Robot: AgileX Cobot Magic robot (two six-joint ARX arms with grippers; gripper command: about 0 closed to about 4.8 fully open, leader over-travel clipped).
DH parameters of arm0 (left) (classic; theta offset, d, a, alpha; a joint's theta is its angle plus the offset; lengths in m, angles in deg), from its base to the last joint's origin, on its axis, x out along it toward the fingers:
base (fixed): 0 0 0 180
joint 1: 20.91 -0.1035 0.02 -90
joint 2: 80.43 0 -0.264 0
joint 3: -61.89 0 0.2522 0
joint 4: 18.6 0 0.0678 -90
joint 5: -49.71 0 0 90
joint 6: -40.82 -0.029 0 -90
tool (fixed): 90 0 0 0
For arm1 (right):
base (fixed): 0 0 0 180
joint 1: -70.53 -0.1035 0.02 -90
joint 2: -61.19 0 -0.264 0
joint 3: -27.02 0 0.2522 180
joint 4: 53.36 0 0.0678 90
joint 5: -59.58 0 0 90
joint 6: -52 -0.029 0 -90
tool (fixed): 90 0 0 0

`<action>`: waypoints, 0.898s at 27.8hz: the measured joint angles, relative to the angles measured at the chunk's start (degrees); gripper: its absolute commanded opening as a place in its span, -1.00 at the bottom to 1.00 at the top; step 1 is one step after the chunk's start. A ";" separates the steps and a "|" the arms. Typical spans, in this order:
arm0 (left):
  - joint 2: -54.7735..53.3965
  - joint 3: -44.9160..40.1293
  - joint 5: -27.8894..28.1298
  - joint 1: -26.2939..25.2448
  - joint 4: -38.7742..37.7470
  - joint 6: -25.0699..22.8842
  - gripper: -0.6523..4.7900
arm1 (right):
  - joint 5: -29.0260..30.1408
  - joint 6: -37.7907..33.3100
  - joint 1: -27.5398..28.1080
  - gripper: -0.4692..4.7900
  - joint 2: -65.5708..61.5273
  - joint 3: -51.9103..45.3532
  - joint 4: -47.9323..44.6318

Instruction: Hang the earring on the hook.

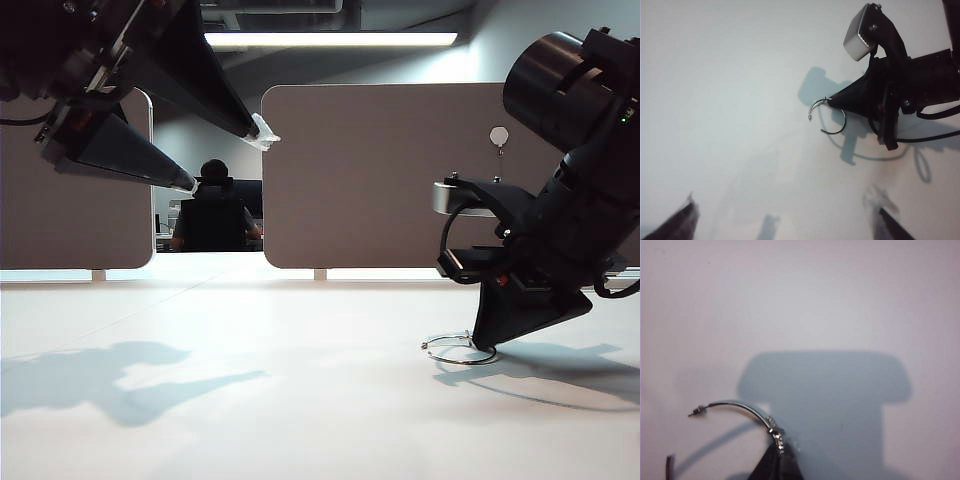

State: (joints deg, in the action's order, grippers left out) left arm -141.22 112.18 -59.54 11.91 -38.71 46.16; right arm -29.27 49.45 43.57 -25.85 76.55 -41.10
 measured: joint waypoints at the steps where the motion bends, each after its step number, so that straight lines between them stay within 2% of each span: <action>1: 0.00 0.00 0.00 0.00 -0.02 -0.35 1.00 | 0.04 -0.02 0.00 -0.85 -0.02 -0.02 -0.33; 10: -0.02 0.44 1.22 0.00 0.20 -1.53 1.00 | 2.34 -0.15 0.02 -0.85 6.16 -1.86 -0.44; 17: -0.02 4.09 2.01 0.00 5.92 -1.55 1.00 | 0.77 0.09 1.46 -0.85 14.88 2.82 -9.75; 21: -0.04 6.25 3.32 0.00 11.19 -1.55 1.00 | 0.39 1.38 6.21 -0.85 14.91 8.72 -13.33; 25: -1.44 10.75 5.62 -0.02 15.54 -1.18 1.00 | 0.61 2.10 14.40 -0.85 11.32 17.70 -14.80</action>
State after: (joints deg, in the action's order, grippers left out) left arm -142.67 122.94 -53.92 11.89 -23.17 44.98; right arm -28.66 51.55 57.97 -14.53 94.26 -55.90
